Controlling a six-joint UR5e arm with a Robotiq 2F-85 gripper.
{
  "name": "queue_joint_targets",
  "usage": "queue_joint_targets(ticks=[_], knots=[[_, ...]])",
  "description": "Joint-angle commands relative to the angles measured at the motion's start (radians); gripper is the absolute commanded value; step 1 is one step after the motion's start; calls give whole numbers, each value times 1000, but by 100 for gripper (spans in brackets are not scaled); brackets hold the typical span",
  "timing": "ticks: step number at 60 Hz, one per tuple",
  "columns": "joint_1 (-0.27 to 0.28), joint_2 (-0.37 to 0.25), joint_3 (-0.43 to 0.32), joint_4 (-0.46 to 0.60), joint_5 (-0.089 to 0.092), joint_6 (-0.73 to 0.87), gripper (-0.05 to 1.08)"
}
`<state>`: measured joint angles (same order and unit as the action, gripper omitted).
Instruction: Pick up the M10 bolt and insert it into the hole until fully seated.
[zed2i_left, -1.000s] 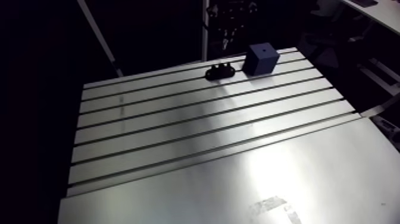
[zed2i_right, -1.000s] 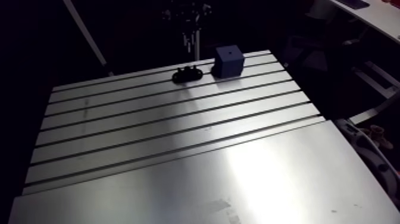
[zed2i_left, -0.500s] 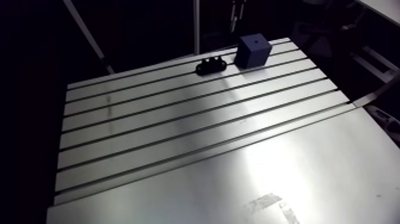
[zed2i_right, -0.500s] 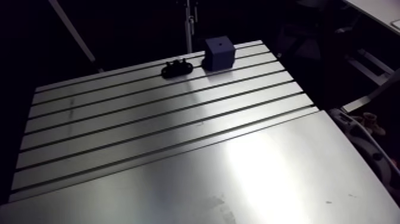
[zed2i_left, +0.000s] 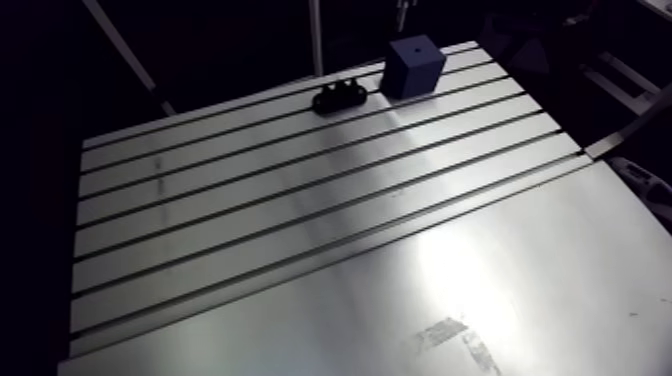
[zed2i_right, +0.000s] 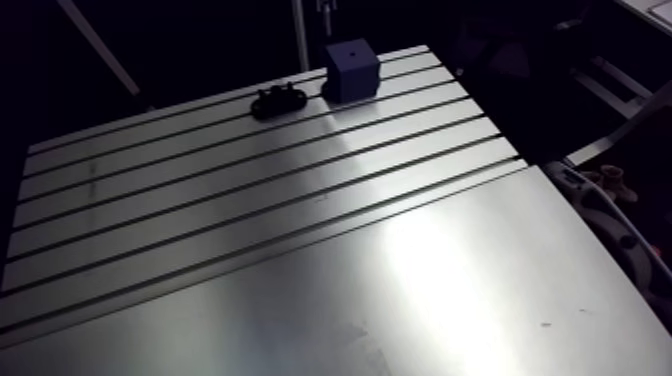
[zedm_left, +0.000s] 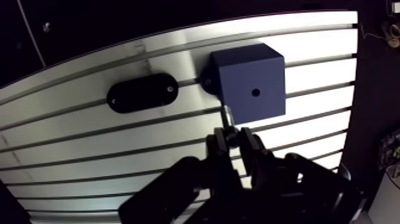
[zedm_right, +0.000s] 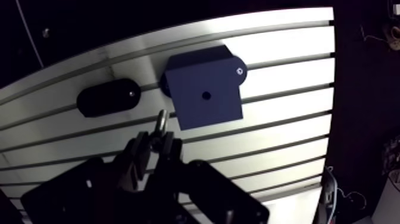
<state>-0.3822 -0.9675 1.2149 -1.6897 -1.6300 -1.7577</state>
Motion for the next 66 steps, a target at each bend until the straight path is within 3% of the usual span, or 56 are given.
queue_joint_targets(ticks=[1,17,28,34,60,66], knots=[[-7,12,-21,35,-16,1,108],[-24,46,-46,81,-49,-1,108],[-29,67,-70,88,-56,-4,108],[-29,84,-89,96,-73,-12,108],[-37,103,-118,129,-60,-16,108],[-37,103,-116,130,-41,-16,108]])
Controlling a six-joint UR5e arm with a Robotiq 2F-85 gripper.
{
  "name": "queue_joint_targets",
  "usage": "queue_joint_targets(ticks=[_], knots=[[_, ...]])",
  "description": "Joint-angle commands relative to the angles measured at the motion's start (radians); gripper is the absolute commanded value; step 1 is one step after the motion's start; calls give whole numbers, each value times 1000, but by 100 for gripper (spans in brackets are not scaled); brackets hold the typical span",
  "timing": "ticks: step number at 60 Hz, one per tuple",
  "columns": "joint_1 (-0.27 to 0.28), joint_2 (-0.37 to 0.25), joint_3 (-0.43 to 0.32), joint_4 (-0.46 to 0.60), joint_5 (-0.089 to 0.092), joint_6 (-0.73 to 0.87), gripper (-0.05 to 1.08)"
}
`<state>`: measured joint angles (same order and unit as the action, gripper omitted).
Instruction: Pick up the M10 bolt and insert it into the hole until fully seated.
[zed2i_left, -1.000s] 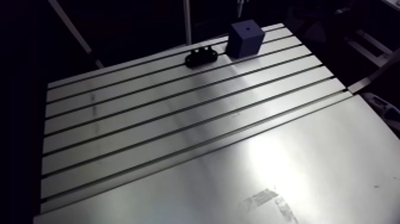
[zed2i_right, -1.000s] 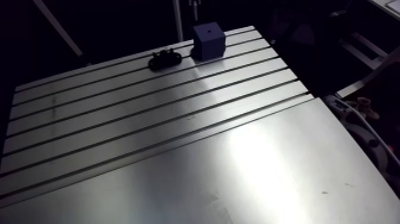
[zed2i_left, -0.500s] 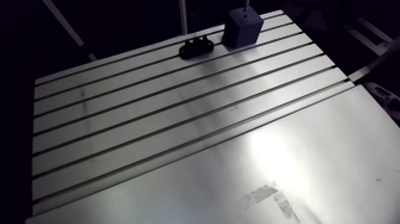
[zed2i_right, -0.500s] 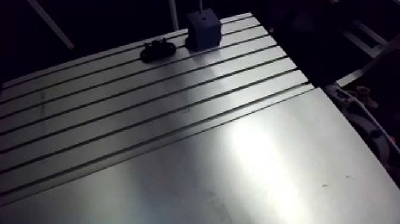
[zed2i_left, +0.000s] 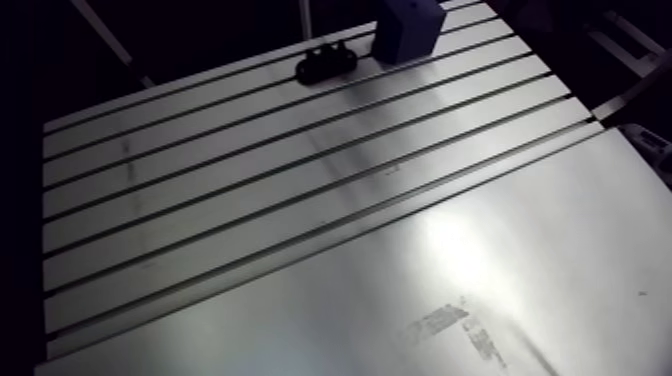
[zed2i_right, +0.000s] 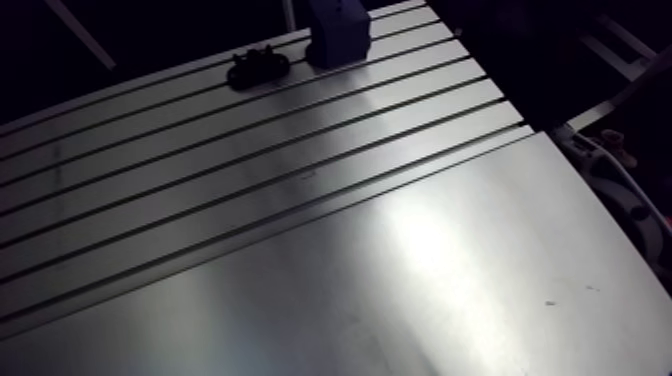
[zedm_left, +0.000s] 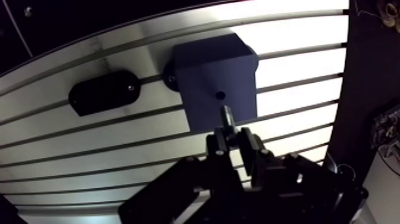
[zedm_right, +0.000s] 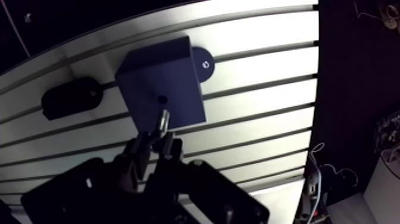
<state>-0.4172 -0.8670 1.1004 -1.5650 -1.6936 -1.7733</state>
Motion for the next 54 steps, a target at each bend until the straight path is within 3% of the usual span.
queue_joint_targets(ticks=[1,13,54], knots=[[-3,4,-1,6,28,-1,108],[-9,4,-1,6,59,-1,108],[-29,18,-8,6,56,-4,108]])
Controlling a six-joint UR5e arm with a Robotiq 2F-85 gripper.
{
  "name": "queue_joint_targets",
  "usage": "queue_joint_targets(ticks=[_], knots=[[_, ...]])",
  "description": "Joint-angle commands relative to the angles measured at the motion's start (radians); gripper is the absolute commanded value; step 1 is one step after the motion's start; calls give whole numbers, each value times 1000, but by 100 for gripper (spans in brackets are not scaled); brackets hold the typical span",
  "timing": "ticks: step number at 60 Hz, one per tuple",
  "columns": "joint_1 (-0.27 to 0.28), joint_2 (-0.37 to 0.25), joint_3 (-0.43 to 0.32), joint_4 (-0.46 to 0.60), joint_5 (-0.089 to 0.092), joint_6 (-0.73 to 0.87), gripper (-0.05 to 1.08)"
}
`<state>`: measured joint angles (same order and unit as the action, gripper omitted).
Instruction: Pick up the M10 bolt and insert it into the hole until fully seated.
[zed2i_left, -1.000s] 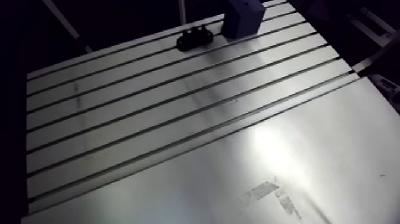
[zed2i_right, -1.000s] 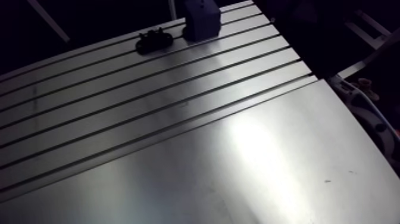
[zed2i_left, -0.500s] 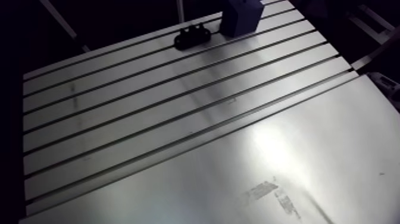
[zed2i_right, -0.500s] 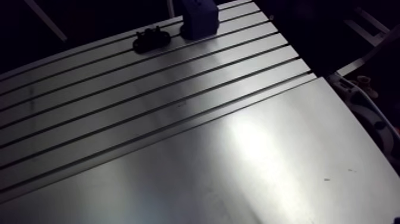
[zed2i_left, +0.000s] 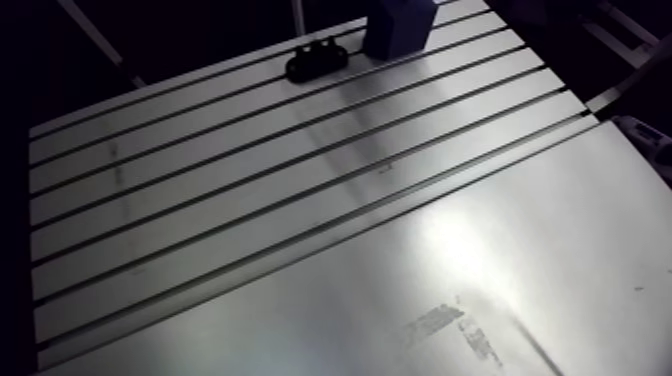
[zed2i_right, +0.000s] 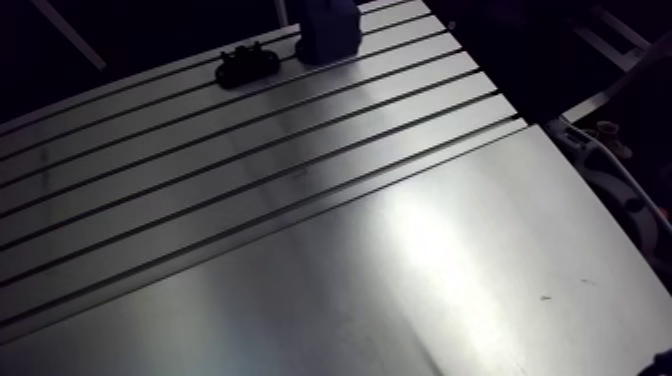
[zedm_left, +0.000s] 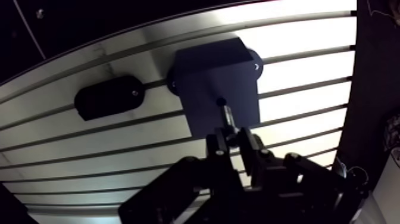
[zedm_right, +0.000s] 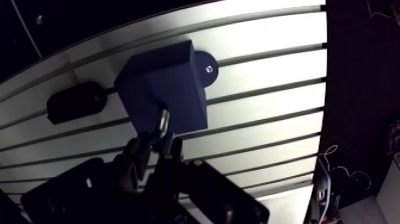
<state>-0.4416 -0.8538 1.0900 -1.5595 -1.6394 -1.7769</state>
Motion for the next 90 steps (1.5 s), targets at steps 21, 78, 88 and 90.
queue_joint_targets(ticks=[21,78,88,90], knots=[[3,11,-13,0,3,0,108],[3,26,-14,-1,3,0,108],[3,28,-11,-3,3,1,107],[3,28,-10,-3,3,1,106]])
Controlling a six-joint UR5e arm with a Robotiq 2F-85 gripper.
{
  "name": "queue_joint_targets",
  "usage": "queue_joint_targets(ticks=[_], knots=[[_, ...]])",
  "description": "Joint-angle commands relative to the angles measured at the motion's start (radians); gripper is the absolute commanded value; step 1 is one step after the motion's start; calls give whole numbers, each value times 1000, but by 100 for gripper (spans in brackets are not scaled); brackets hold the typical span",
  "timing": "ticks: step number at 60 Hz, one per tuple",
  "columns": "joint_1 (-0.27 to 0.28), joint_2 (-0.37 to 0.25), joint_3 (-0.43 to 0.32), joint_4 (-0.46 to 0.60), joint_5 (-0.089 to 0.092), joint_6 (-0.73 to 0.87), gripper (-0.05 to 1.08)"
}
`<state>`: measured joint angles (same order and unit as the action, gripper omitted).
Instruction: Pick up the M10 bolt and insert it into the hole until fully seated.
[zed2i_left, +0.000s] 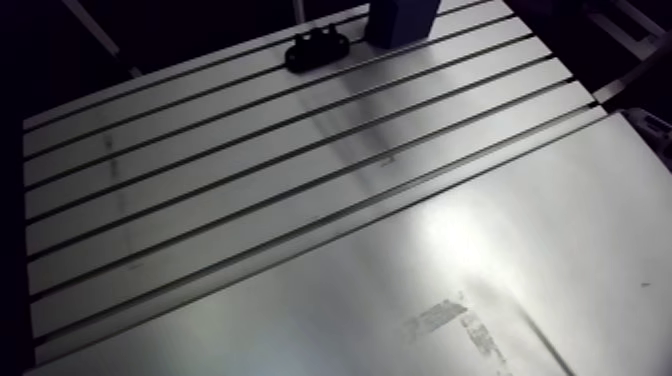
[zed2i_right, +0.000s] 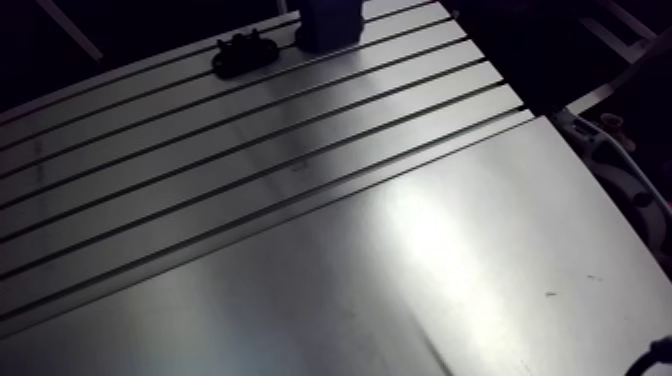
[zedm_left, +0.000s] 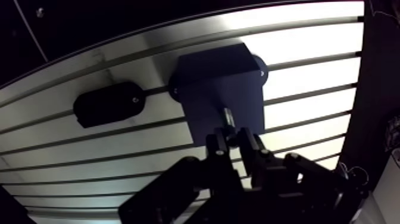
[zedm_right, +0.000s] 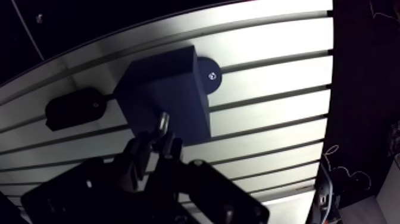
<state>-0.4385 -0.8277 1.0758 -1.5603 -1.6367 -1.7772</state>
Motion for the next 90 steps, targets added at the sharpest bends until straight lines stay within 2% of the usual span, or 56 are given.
queue_joint_targets(ticks=[1,5,6,7,8,9,10,11,12,13,46,52,58,60,62,64,67,68,71,72,73,74,75,76,77,78,79,81,82,83,86,90], knots=[[0,2,5,-2,1,2,106],[0,2,5,-4,-2,2,104],[0,2,5,-4,-2,2,98],[0,2,5,-4,-2,2,98],[0,2,6,-5,-5,3,80],[0,2,6,-5,-5,3,80],[0,3,5,-4,-7,2,46],[0,3,5,-4,-7,2,46],[1,5,5,-1,-8,2,7],[1,6,9,-4,-7,2,2],[2,-21,-17,-6,4,3,0],[27,-72,8,-1,8,9,0],[61,-142,70,1,20,14,0],[93,-217,128,0,25,7,0],[93,-217,128,0,25,7,0],[118,-290,184,-3,27,5,0],[127,-320,208,-5,28,5,0],[139,-346,228,-6,32,5,0],[154,-369,250,-9,39,5,0],[170,-388,268,-11,53,5,0],[170,-388,268,-11,53,5,0],[183,-403,287,-14,69,5,0],[183,-403,287,-14,69,5,0],[197,-420,303,-14,88,2,0],[197,-420,303,-14,88,2,0],[213,-441,315,-14,106,-1,0],[213,-441,315,-14,106,-1,0],[255,-477,332,-10,141,-18,0],[255,-477,332,-10,141,-18,0],[278,-491,338,-10,148,-29,0],[294,-502,346,-10,149,-36,0],[314,-529,355,-10,140,-29,0]])
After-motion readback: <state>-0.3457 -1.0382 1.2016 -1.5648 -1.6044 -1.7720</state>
